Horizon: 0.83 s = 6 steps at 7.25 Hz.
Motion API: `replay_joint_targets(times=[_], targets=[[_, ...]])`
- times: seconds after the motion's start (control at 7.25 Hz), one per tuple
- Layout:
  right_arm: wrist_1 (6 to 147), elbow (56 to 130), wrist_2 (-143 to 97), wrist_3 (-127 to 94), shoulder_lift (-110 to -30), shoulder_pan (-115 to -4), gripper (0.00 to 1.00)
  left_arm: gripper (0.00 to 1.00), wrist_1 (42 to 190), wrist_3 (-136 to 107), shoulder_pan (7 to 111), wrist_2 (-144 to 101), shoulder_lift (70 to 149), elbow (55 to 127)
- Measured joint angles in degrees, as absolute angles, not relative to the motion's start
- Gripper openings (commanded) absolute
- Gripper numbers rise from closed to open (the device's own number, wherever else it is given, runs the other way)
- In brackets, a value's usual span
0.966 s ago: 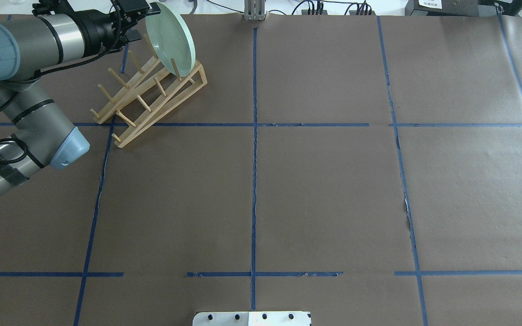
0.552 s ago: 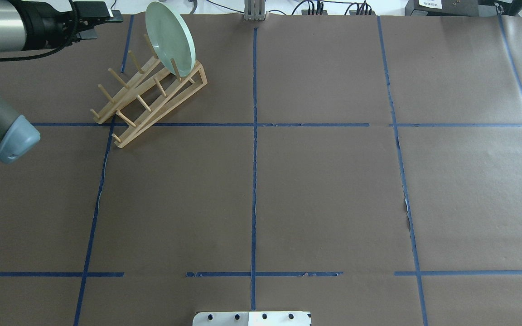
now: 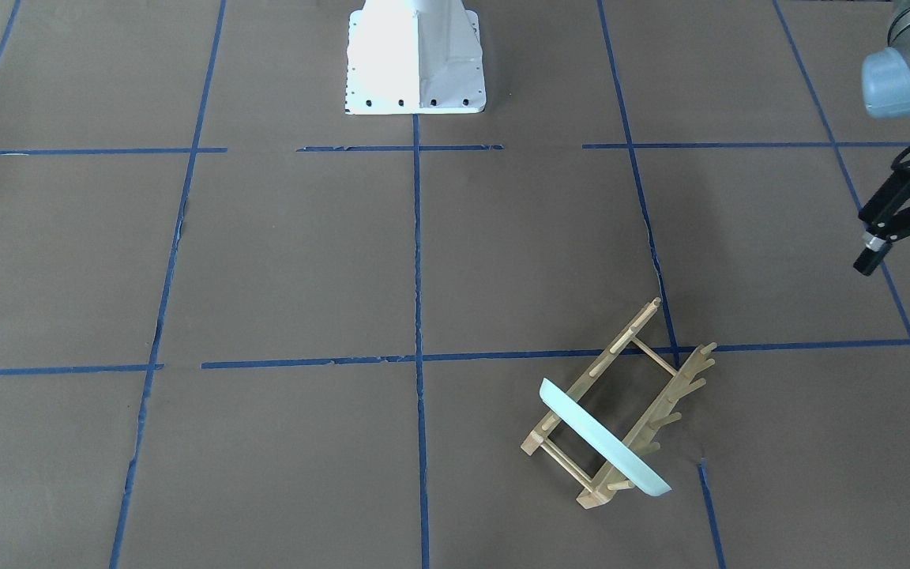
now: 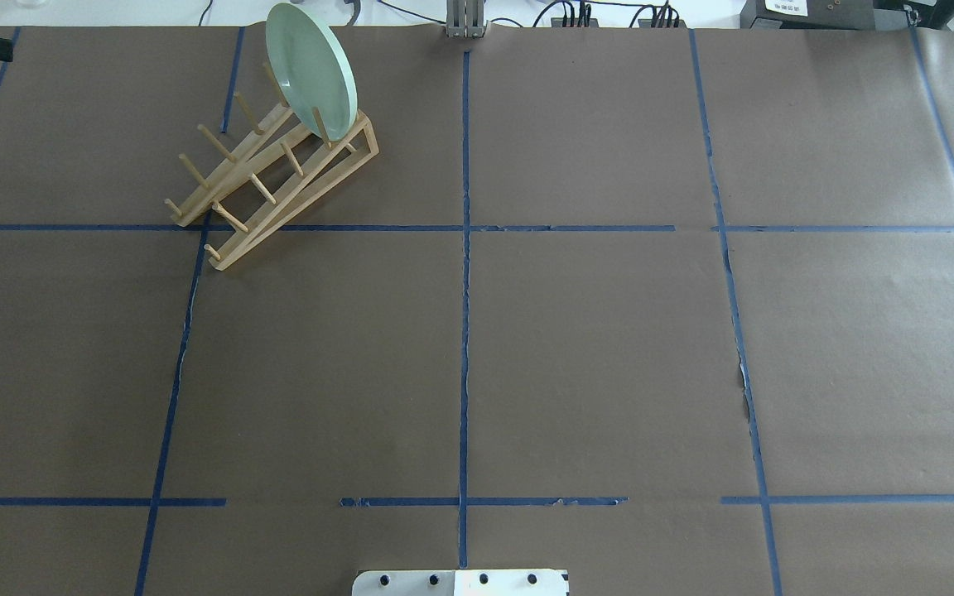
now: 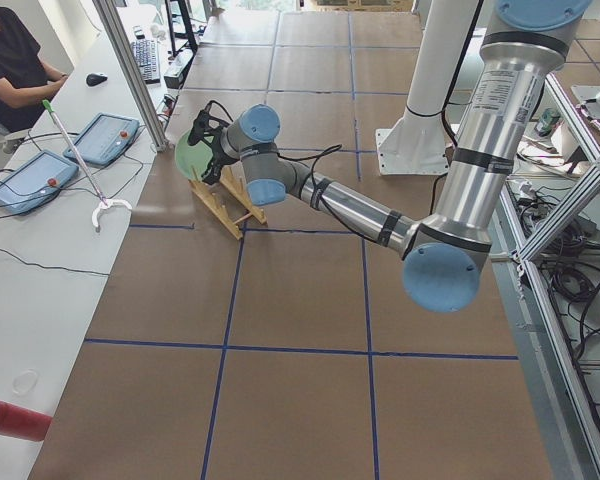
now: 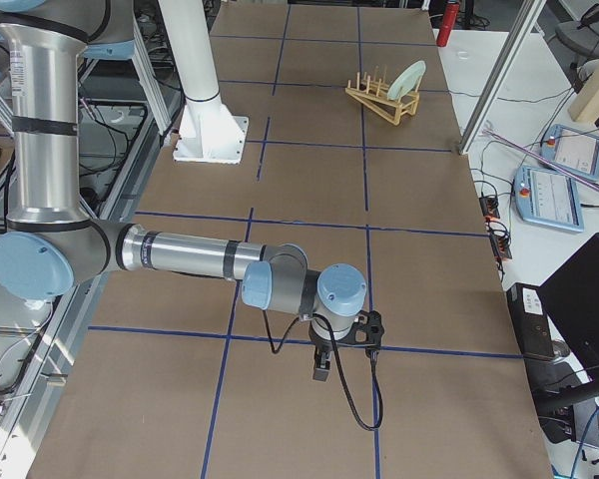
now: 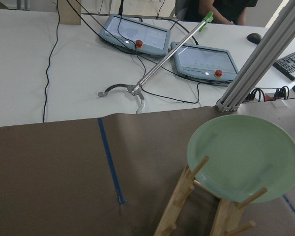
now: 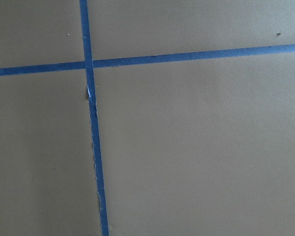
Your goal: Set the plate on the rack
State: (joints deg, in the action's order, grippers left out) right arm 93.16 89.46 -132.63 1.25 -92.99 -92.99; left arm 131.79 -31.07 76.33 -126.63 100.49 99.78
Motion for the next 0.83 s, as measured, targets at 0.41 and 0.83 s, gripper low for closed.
replay_joint_targets(times=[0.41,0.83], targets=[[93.16,89.47,-132.63,1.24,-92.96,-92.99,1.0,1.0,114.8,-13.07,81.31,-127.91,99.32,100.14],[93.16,89.47,-132.63,1.23,-92.98,-92.99,1.0,1.0,103.41,-0.85,83.93,-127.6,97.92,97.85]])
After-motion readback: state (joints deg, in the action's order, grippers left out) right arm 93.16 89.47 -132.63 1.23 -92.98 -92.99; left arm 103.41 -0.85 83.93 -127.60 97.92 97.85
